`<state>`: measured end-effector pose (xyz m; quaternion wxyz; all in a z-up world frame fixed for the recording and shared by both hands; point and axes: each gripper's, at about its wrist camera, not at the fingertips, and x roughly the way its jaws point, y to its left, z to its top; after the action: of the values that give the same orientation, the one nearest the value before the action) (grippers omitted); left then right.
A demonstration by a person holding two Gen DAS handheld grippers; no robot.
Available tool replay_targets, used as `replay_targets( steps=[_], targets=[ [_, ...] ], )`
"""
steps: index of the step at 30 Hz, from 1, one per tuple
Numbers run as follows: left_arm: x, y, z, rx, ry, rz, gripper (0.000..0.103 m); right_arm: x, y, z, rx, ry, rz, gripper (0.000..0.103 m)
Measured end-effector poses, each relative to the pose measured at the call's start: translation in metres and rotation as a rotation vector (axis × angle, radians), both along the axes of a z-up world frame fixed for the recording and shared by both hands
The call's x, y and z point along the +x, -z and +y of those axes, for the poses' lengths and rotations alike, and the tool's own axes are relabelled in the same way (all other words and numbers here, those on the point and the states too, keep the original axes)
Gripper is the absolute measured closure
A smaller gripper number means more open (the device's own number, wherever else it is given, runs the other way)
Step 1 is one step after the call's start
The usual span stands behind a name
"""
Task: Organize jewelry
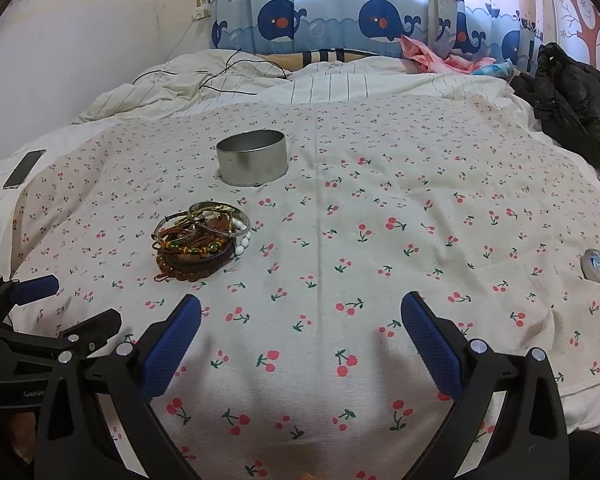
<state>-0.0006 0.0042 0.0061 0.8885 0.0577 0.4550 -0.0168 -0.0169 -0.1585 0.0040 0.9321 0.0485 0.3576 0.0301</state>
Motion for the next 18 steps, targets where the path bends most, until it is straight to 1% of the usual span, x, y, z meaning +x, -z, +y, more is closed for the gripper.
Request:
replay_targets(
  steps=[18],
  targets=[
    [0.015, 0.006, 0.009, -0.055, 0.005, 0.016, 0.008, 0.008, 0.006, 0.008, -0.025, -0.009, 0.013, 0.007]
  ],
)
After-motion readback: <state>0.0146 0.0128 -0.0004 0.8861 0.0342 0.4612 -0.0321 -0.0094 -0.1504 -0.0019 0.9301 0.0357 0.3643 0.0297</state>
